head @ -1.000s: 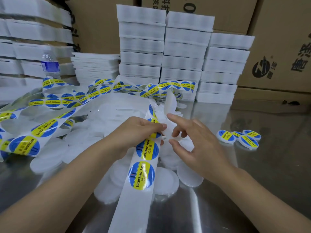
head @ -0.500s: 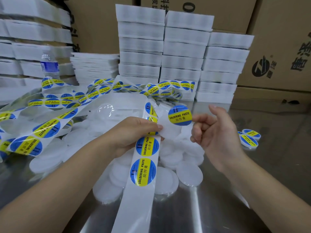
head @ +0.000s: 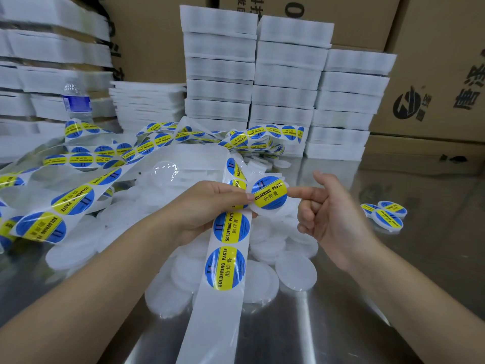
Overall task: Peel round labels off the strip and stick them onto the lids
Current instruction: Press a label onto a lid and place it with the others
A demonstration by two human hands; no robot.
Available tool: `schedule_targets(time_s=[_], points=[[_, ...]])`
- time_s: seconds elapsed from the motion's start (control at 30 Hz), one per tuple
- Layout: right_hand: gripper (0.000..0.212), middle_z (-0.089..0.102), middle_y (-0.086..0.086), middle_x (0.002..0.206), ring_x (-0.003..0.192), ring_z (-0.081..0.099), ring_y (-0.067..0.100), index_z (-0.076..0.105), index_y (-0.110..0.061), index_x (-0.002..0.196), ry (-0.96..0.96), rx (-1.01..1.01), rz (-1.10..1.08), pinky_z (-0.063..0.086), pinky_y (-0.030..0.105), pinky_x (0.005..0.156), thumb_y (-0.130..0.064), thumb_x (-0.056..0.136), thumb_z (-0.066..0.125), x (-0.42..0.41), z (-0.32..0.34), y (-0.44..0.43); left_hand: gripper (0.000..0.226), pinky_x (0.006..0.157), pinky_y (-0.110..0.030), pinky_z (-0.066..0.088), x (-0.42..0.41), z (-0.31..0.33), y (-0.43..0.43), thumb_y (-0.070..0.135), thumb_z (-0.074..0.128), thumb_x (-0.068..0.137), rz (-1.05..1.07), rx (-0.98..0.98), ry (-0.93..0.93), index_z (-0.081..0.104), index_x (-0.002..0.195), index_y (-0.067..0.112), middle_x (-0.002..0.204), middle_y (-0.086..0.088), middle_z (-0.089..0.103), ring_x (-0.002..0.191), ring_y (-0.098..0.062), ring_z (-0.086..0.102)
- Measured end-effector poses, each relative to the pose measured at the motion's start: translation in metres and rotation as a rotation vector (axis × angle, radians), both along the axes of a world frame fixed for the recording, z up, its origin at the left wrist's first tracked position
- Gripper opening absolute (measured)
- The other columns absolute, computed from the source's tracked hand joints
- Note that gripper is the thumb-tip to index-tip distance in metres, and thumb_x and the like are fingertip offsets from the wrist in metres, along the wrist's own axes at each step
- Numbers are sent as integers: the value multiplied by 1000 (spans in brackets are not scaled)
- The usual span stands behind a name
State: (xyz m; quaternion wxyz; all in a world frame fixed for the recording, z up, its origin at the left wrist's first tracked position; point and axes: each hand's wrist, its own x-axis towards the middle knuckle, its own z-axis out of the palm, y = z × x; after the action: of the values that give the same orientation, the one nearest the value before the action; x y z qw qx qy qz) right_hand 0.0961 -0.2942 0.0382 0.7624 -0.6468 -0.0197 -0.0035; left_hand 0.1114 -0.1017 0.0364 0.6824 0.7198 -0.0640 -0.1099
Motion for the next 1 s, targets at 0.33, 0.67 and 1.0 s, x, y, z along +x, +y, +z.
schedule_targets(time_s=[0.33,0.67,1.0], points=[[55,38,0,39,37,33,11,75,-18,57,14,-26,-5,35,23,44,-41,93,40,0,-1,0,11,57,-20,55,-1,1,0,18,66,84,-18,-11,-11,76,84,13,85,-9,76,65,-11,69],[52,38,1,40,39,32,13,76,-15,62,2,-30,-30,34,24,45,-38,93,42,0,-2,0,11,57,-19,55,-3,3,0,17,65,85,-23,-10,-8,75,85,12,84,-9,76,63,-10,69],[49,41,1,40,39,34,13,77,-15,68,-49,-115,-43,34,25,48,-38,94,42,-1,-3,-1,15,54,-18,54,-5,4,-1,17,64,87,-7,24,-9,76,80,13,84,-7,76,62,-9,68]])
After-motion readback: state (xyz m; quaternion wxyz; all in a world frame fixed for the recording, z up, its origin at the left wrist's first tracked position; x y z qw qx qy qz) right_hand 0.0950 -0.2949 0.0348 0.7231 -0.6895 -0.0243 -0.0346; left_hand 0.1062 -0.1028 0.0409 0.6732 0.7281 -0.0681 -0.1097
